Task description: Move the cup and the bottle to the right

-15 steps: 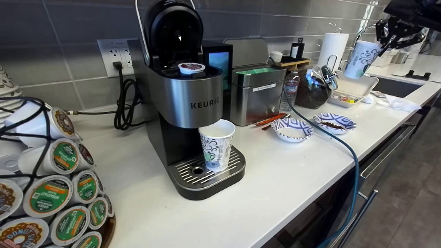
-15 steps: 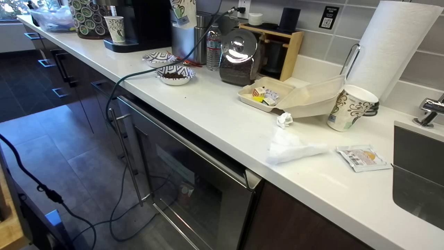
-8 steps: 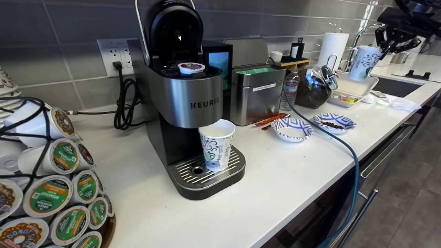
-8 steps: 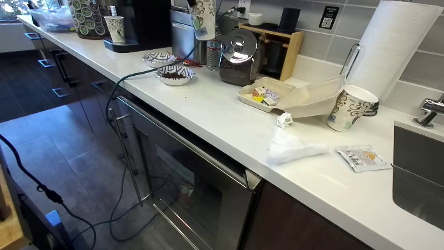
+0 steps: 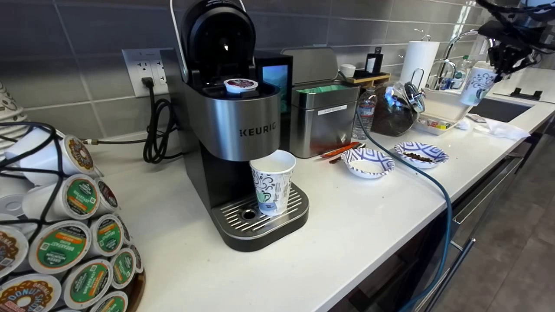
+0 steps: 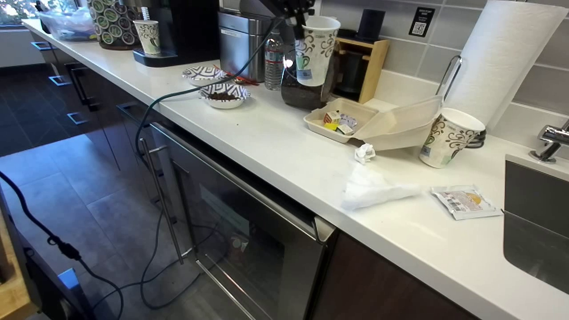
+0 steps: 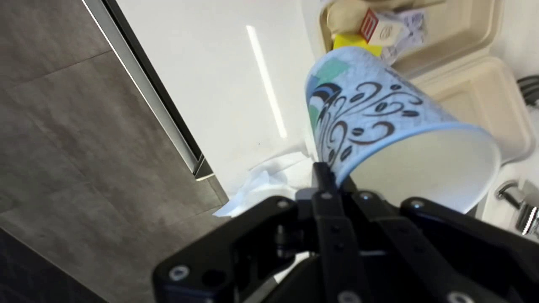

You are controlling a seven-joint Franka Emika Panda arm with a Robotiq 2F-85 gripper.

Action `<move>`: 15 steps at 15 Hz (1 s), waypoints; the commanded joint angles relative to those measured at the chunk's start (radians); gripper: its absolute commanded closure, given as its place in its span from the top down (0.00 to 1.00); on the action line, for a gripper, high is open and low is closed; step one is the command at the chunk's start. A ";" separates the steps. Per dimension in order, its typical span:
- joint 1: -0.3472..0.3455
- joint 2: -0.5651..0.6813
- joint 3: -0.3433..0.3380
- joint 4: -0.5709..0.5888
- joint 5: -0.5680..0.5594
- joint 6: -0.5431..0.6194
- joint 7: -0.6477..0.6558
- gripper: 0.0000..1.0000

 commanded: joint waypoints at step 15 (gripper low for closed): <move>0.039 0.234 -0.177 0.078 -0.134 0.004 0.487 0.01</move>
